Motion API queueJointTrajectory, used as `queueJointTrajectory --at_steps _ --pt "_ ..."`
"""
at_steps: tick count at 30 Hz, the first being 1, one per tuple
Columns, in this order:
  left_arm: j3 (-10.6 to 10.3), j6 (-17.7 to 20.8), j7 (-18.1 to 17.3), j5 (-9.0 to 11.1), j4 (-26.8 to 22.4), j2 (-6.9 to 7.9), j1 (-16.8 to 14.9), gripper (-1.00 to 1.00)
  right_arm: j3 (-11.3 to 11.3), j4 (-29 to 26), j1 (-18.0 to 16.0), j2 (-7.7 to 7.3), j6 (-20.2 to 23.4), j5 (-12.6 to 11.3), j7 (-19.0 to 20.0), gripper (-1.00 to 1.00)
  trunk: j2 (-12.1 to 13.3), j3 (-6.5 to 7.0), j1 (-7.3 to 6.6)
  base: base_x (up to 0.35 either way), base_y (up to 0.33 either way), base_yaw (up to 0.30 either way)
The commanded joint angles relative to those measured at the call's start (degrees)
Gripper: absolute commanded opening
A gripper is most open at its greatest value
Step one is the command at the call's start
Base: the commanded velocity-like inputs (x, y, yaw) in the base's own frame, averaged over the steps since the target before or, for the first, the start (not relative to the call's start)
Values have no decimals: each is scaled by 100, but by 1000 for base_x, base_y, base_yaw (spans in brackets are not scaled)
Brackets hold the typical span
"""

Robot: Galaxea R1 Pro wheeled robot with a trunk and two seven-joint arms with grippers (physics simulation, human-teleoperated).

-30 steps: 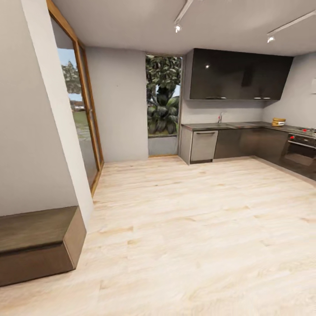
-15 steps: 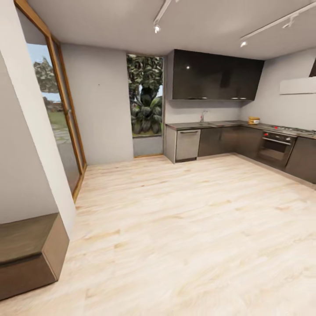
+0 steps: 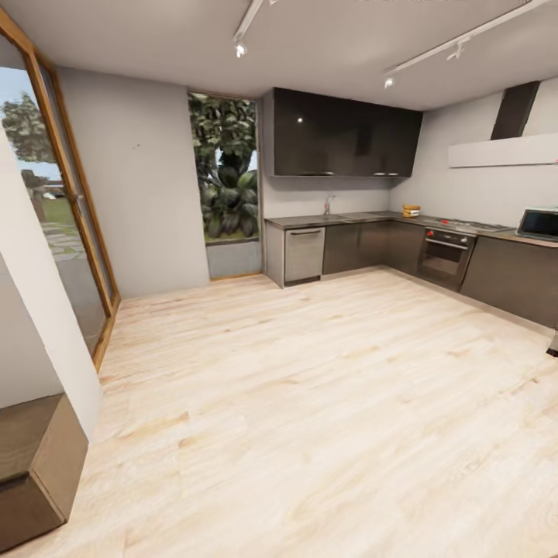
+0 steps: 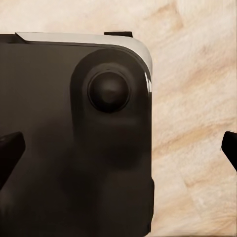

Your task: In the kitchen, take the popcorn bag from the countertop, put it into the microwave, and heat it until the popcorn is cooked so the cooked popcorn ends up inside the bag.

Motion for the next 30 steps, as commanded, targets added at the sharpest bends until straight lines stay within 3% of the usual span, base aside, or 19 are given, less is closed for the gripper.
queueJointTrajectory --at_steps 1,18,30 --pt "7 -6 5 50 -4 -3 1 100 -3 9 -5 0 -21 -12 -1 100 -3 -5 0 0 0 -242" --pt "31 -17 -14 41 -17 -32 1 100 -3 7 -5 0 -21 -12 0 100 -3 -5 0 9 0 -240" --pt "17 8 -13 57 -13 -29 1 100 14 7 -5 0 -21 48 4 100 -3 -5 0 297 0 -23"
